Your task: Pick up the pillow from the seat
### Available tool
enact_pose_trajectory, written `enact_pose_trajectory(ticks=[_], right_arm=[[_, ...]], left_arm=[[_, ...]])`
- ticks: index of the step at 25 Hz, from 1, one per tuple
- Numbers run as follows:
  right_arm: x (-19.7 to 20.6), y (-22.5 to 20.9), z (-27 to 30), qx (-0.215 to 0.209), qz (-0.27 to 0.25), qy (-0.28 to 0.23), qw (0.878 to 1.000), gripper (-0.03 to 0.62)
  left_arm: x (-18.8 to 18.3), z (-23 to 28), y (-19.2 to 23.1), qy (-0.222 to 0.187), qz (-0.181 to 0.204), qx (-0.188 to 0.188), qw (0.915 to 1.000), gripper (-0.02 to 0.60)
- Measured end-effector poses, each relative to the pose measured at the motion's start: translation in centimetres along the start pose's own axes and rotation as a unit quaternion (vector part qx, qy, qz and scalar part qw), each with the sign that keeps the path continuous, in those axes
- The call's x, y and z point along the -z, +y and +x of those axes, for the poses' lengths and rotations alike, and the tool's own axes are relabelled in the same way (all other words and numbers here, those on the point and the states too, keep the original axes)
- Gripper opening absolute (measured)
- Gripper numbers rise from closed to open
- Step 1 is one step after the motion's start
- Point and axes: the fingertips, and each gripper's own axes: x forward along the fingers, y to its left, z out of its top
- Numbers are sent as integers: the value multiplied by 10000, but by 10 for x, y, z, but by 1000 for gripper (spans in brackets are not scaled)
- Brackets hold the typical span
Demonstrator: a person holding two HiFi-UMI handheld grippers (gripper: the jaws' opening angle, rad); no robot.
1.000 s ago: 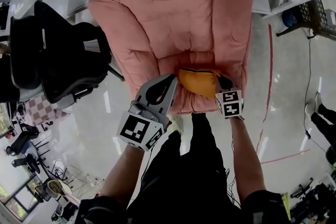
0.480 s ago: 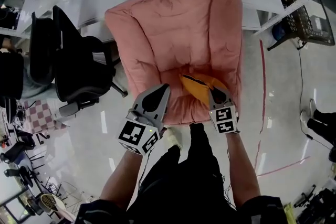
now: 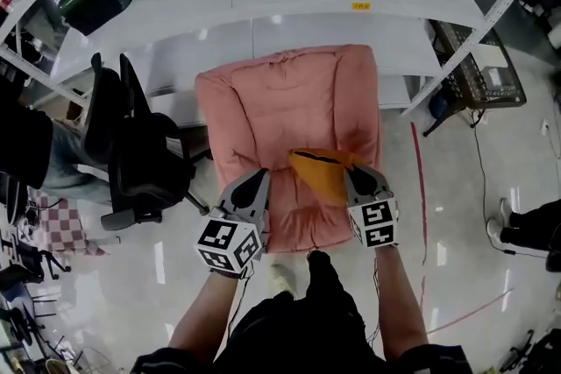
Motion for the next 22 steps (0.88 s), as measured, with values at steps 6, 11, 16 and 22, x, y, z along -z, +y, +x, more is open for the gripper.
enact_pose_trajectory(ticks=[6,11,16,22], right_arm=[[-98,-9,-35,51,45,-424,9991,28],[-162,-14,-66,182,-95,-878,9959,28],[-209,-19,-99,296,-141,-1220,9920,28],[-252,-27,-131,337,27,-1579,9869,29]], left_arm=[[-52,-13,13,-89,-222,-179,9996,5],[-99,-24,6,-351,-187,-164,9991,5],[-141,-43,-2,-588,-180,-138,9980,5],[-176,-63,-3,-751,-138,-260,9967,5]])
